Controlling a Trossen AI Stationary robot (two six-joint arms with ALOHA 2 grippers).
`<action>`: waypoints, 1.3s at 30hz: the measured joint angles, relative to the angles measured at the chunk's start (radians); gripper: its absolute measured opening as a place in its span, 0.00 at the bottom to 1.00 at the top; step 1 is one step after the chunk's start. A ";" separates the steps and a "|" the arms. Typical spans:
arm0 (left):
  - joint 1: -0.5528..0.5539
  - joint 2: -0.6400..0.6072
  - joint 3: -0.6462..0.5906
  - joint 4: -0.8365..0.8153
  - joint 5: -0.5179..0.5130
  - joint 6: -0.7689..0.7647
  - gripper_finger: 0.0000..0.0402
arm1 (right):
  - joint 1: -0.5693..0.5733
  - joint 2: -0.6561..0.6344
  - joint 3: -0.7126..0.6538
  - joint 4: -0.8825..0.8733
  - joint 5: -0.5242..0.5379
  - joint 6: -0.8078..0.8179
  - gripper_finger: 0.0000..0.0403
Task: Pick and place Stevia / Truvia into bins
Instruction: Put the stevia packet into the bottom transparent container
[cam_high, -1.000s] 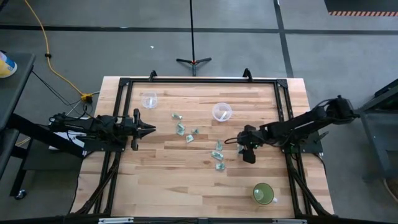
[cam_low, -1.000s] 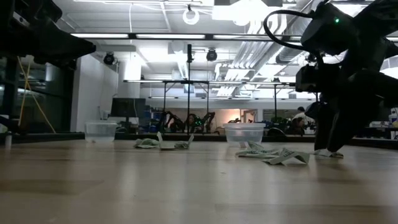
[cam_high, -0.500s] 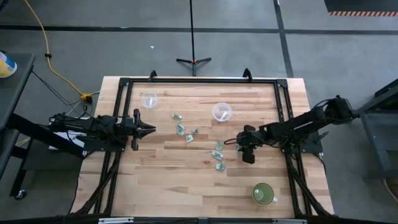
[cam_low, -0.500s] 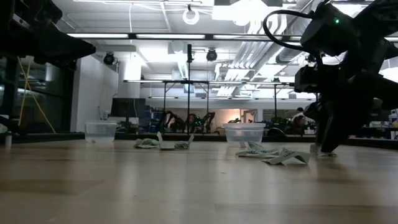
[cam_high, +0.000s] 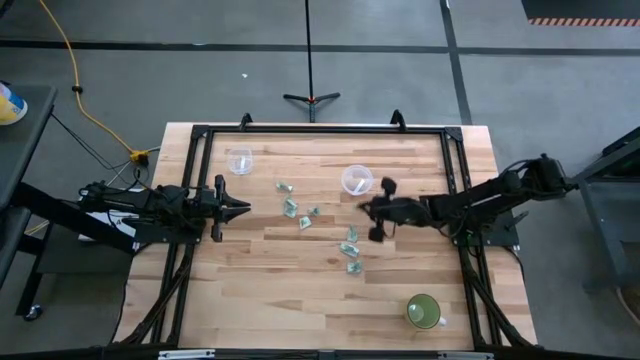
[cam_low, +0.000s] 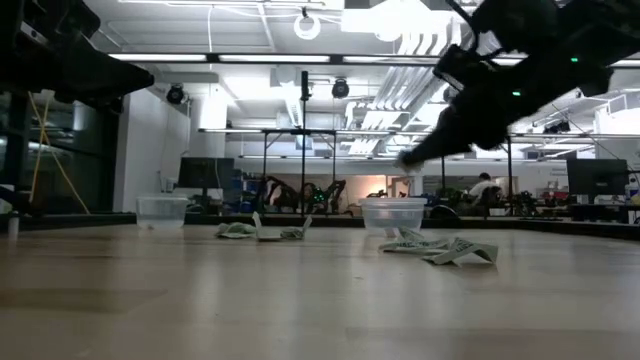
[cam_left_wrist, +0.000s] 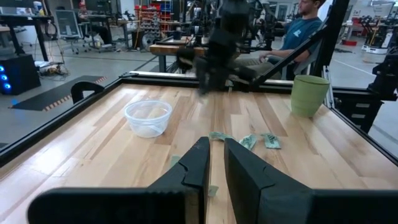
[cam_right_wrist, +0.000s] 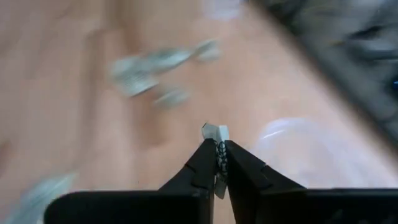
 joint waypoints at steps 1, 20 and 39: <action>0.000 0.000 0.000 0.000 0.000 0.000 0.21 | -0.019 0.000 0.000 0.026 0.022 -0.005 0.03; 0.000 0.000 0.000 0.000 0.000 0.000 0.21 | -0.329 0.000 0.002 -0.003 -0.252 0.024 0.09; 0.000 0.000 0.000 -0.009 0.000 0.000 0.21 | -0.221 -0.002 0.002 0.143 -0.727 -0.083 0.47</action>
